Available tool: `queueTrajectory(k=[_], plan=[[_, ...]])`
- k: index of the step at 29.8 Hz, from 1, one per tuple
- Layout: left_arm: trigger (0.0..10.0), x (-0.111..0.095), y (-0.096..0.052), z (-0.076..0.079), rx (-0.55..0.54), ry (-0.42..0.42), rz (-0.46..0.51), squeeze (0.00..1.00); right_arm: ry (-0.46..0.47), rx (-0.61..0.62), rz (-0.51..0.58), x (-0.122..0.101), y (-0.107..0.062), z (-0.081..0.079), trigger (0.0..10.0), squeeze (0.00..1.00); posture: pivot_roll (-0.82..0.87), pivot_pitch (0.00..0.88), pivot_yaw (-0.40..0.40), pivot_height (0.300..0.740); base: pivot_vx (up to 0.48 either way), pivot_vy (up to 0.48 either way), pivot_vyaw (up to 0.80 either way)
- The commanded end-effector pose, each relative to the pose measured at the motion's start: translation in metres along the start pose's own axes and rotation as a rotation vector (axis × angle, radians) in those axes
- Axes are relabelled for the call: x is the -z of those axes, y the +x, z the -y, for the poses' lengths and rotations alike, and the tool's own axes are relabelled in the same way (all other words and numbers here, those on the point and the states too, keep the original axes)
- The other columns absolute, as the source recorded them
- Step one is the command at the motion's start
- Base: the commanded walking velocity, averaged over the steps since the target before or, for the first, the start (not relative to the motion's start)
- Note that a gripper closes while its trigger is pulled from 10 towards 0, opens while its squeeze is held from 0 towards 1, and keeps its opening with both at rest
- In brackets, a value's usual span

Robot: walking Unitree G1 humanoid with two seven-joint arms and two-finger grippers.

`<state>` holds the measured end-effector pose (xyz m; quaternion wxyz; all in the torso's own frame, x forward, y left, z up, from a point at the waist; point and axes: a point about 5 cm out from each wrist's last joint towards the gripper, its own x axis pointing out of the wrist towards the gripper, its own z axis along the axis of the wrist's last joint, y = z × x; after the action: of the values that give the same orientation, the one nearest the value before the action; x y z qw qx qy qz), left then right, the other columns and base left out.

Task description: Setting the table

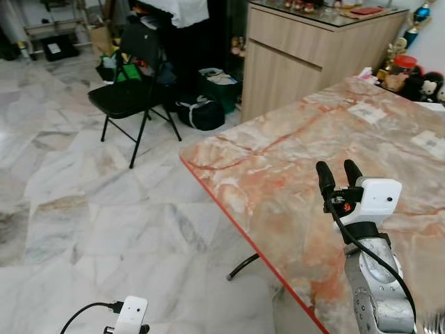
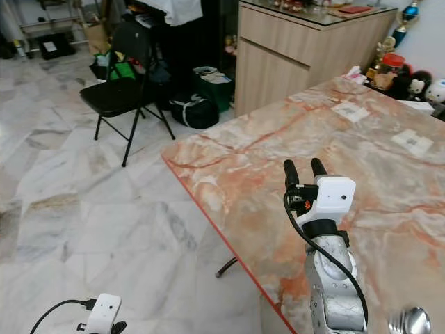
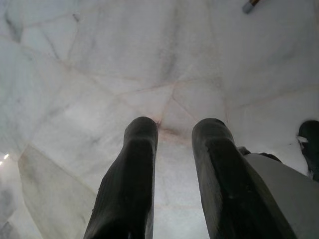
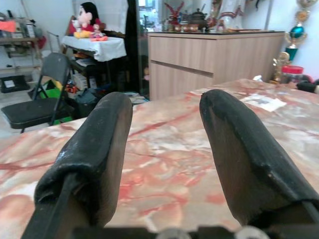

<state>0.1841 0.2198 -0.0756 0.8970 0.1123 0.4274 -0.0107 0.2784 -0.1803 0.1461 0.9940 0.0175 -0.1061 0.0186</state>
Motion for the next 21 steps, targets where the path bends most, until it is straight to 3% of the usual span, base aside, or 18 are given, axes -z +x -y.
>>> queueTrajectory(k=[1, 7, 21], plan=[[10.0, 0.0093, -0.0023, -0.0039, -0.008, -0.008, -0.035, 0.00, 0.006, 0.006, -0.013, 0.0012, -0.0004, 0.0010, 10.0, 0.00, 0.04, 0.000, 0.004, 0.740, 0.000, 0.000, -0.80], [10.0, 0.0135, -0.0040, -0.0093, -0.018, -0.008, -0.045, 0.00, 0.006, 0.007, -0.011, 0.0010, -0.0005, 0.0009, 10.0, 0.00, 0.04, 0.000, 0.006, 0.740, 0.000, 0.399, -0.80], [10.0, 0.0113, -0.0034, -0.0081, -0.010, 0.002, -0.036, 0.00, 0.007, 0.010, -0.012, 0.0013, -0.0006, 0.0010, 10.0, 0.00, 0.04, 0.000, 0.008, 0.740, 0.000, 0.000, -0.80]])
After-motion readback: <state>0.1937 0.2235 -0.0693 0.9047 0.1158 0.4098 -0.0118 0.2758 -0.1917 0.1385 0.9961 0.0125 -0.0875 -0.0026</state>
